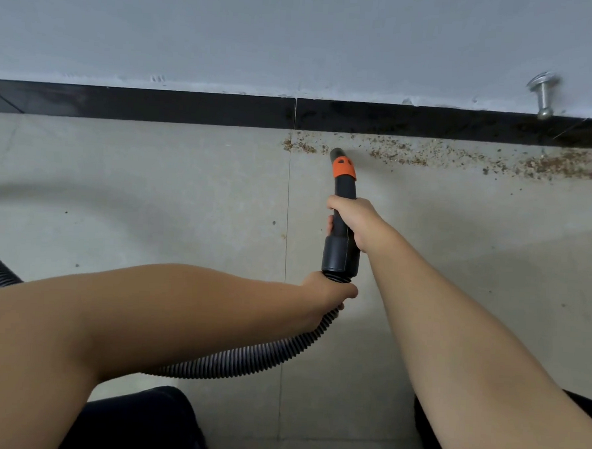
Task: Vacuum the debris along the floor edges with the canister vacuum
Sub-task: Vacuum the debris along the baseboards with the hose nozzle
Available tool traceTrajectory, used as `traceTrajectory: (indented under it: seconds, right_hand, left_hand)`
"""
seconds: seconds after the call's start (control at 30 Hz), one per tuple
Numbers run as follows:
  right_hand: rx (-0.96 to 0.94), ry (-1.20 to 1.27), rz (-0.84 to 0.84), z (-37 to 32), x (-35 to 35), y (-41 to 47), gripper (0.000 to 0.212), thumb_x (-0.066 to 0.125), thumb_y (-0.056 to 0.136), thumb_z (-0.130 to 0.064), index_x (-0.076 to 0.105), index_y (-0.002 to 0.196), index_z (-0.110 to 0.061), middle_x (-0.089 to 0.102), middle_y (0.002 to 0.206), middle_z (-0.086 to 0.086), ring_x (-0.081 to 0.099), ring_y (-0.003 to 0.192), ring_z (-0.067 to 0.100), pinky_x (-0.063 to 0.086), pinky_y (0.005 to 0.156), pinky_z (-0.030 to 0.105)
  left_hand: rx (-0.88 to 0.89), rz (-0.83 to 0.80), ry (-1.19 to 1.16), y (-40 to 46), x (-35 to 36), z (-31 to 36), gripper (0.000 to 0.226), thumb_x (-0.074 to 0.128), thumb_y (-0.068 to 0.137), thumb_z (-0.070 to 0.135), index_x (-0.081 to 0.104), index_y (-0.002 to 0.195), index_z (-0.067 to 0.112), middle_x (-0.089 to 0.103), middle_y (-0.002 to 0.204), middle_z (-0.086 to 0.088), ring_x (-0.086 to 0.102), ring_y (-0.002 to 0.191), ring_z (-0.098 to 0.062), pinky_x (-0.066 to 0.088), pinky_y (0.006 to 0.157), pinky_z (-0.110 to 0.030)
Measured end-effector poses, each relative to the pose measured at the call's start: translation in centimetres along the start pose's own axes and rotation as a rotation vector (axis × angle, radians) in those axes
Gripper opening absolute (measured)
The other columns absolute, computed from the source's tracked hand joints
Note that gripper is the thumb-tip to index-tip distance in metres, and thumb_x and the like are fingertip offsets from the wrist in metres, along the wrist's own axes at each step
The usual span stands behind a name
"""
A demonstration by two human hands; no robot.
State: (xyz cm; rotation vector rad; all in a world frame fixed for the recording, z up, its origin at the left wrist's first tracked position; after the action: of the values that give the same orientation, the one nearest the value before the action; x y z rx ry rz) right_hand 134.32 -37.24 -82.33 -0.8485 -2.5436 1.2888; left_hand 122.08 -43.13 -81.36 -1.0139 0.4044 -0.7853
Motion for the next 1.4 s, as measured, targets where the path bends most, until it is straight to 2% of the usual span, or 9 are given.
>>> traceTrajectory:
  seconds: [0.17,0.4,0.5,0.67,0.9,1.03,1.17,1.3,1.4]
  right_hand:
    - [-0.006,-0.017,-0.098,-0.7,4.1,-0.3,0.010,0.055,0.081,-0.005,0.045,0.081,-0.007,0.050,0.040,0.004,0.049,0.043,0.019,0.046,0.054,0.031]
    - [-0.025,-0.038,-0.150,-1.6,8.3,-0.1,0.011,0.054,0.082,-0.006,0.043,0.083,-0.007,0.052,0.052,0.007,0.049,0.038,0.018,0.046,0.049,0.024]
    - [-0.021,-0.006,-0.102,-1.2,7.2,0.2,0.011,0.054,0.081,-0.005,0.043,0.081,-0.009,0.051,0.050,0.006,0.049,0.039,0.018,0.046,0.050,0.027]
    - [-0.040,-0.025,0.015,-0.2,3.1,0.8,0.009,0.054,0.080,-0.009,0.045,0.083,-0.011,0.052,0.039,0.001,0.048,0.032,0.015,0.046,0.050,0.024]
    - [-0.023,0.023,0.105,-1.4,-0.7,1.4,0.008,0.055,0.082,-0.007,0.047,0.082,-0.008,0.053,0.049,0.006,0.049,0.034,0.016,0.047,0.050,0.026]
    - [-0.021,0.017,0.105,-2.4,-0.5,1.8,0.010,0.056,0.083,-0.007,0.047,0.080,-0.008,0.053,0.050,0.005,0.050,0.032,0.015,0.046,0.046,0.024]
    - [-0.033,0.004,0.073,-2.0,1.4,2.0,0.012,0.056,0.080,-0.005,0.046,0.087,-0.005,0.051,0.043,0.005,0.049,0.037,0.020,0.046,0.051,0.030]
    - [-0.049,-0.028,0.024,-1.8,3.5,1.7,0.015,0.056,0.080,-0.006,0.046,0.092,-0.005,0.054,0.051,0.008,0.051,0.041,0.021,0.048,0.054,0.030]
    - [-0.059,-0.063,-0.009,-2.2,5.0,1.6,0.018,0.055,0.080,-0.007,0.047,0.097,-0.004,0.055,0.053,0.009,0.052,0.045,0.022,0.050,0.063,0.035]
  left_hand:
    - [-0.034,0.052,-0.023,-1.0,-3.1,-0.3,0.013,0.061,0.084,0.009,0.048,0.089,0.011,0.049,0.067,-0.006,0.044,0.053,-0.015,0.041,0.048,-0.021]
    - [-0.027,0.121,-0.023,-1.2,-7.0,-0.3,0.013,0.062,0.084,0.009,0.050,0.085,0.012,0.050,0.069,-0.006,0.046,0.055,-0.015,0.043,0.050,-0.021]
    - [-0.025,0.098,-0.007,-0.6,-6.4,-0.6,0.014,0.063,0.083,0.010,0.051,0.091,0.011,0.051,0.069,-0.006,0.047,0.055,-0.014,0.044,0.050,-0.021]
    - [-0.019,0.011,0.021,0.6,-3.8,-0.4,0.014,0.063,0.083,0.010,0.051,0.089,0.013,0.051,0.070,-0.004,0.048,0.057,-0.013,0.044,0.050,-0.020]
    - [0.016,-0.046,0.045,1.4,-1.5,2.0,0.021,0.063,0.084,0.011,0.052,0.101,0.009,0.051,0.070,-0.005,0.047,0.056,-0.014,0.043,0.050,-0.020]
    - [0.028,-0.043,0.025,1.5,-1.8,2.8,0.017,0.063,0.085,0.012,0.052,0.098,0.009,0.051,0.070,-0.005,0.047,0.056,-0.014,0.042,0.050,-0.020]
    - [0.012,-0.037,0.000,1.4,-2.6,1.8,0.012,0.063,0.085,0.009,0.051,0.086,0.012,0.050,0.069,-0.006,0.047,0.056,-0.014,0.042,0.051,-0.021]
    - [0.007,-0.013,-0.016,1.2,-4.0,0.9,0.017,0.063,0.084,0.009,0.051,0.096,0.010,0.050,0.070,-0.006,0.048,0.058,-0.014,0.044,0.052,-0.021]
    - [0.012,0.005,-0.035,1.0,-5.0,0.9,0.017,0.063,0.084,0.008,0.051,0.097,0.009,0.050,0.071,-0.006,0.049,0.059,-0.014,0.044,0.052,-0.021]
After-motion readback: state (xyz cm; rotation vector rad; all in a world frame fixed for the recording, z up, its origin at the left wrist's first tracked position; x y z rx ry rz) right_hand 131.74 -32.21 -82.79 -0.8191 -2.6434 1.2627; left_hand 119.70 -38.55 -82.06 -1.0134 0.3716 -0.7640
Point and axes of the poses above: each hand's wrist, its own y-axis towards the middle knuckle, its own x-axis out of the palm, z = x × y, the point moved 6 cm from there along y, towards the middle knuckle
